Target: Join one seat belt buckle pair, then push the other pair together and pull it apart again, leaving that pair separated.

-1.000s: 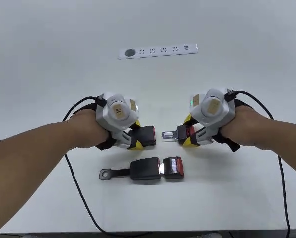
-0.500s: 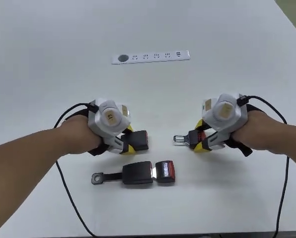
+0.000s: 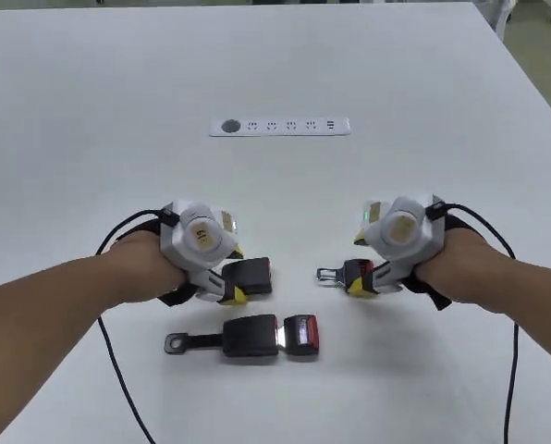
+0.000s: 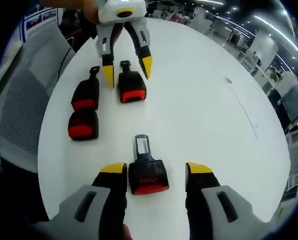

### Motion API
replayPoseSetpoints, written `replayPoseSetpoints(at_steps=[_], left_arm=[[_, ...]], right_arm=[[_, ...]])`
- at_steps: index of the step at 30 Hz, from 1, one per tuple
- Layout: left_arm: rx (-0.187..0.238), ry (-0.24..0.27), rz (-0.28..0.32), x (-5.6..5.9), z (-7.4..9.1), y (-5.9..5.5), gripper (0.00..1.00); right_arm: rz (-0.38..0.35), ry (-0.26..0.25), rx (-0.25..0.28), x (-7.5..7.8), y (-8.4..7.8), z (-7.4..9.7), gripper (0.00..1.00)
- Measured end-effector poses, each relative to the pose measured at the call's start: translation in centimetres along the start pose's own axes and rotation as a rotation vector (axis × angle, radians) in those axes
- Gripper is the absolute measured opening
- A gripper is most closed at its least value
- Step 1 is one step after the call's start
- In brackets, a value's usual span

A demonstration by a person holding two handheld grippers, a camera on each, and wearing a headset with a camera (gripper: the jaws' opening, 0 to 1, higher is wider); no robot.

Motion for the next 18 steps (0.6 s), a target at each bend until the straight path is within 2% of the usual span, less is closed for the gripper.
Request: replayPoseSetpoints(at_steps=[1, 3, 5, 7, 11, 12, 13, 14, 16, 18], left_arm=[[0.006, 0.010, -0.003, 0.0, 0.5, 0.0, 0.47], [0.024, 0.020, 0.018, 0.1, 1.2, -0.1, 0.49], [0.041, 0.033, 0.036, 0.6, 2.6, 0.2, 0.51], [0.049, 0.047, 0.036, 1.0, 2.8, -0.2, 0.53], [0.085, 0.074, 0.071, 2.4, 4.6, -0.8, 0.57], [0.106, 0.079, 0.092, 3.3, 5.2, -0.6, 0.59], [0.132, 0.073, 0.124, 3.8, 5.5, -0.7, 0.61], [0.160, 0.073, 0.167, 3.9, 5.7, -1.2, 0.63], [0.188, 0.093, 0.209, 4.4, 6.4, -1.8, 0.67], [0.186, 0.103, 0.213, 4.8, 6.9, -2.4, 0.71]], right_arm=[[-0.023, 0.004, 0.030, -0.3, 0.2, 0.6, 0.46], [-0.041, 0.003, 0.043, -0.7, 0.1, 0.9, 0.47], [-0.061, -0.008, 0.055, -1.3, 0.1, 1.5, 0.50], [-0.091, -0.020, 0.080, -2.1, 0.0, 2.2, 0.54], [-0.131, -0.039, 0.102, -3.6, -0.5, 3.1, 0.60], [-0.174, -0.037, 0.108, -4.2, -0.8, 3.4, 0.61], [-0.180, -0.041, 0.110, -4.5, -0.9, 3.8, 0.62], [-0.187, -0.044, 0.117, -4.9, -1.1, 4.1, 0.62], [-0.203, -0.052, 0.126, -5.4, -1.4, 4.4, 0.62], [-0.208, -0.056, 0.136, -6.0, -1.5, 5.0, 0.64]])
Point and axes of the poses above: the centre of the closed fingertips' face, and the gripper's own axes: z roughly backward along the fingers, x roughly to its right, y roughly out of its top, the point moved 10 cm from there along z, roughly backward along the fingers, and after that the axes turned 6 degrees about -x, right-handed, at the moved point
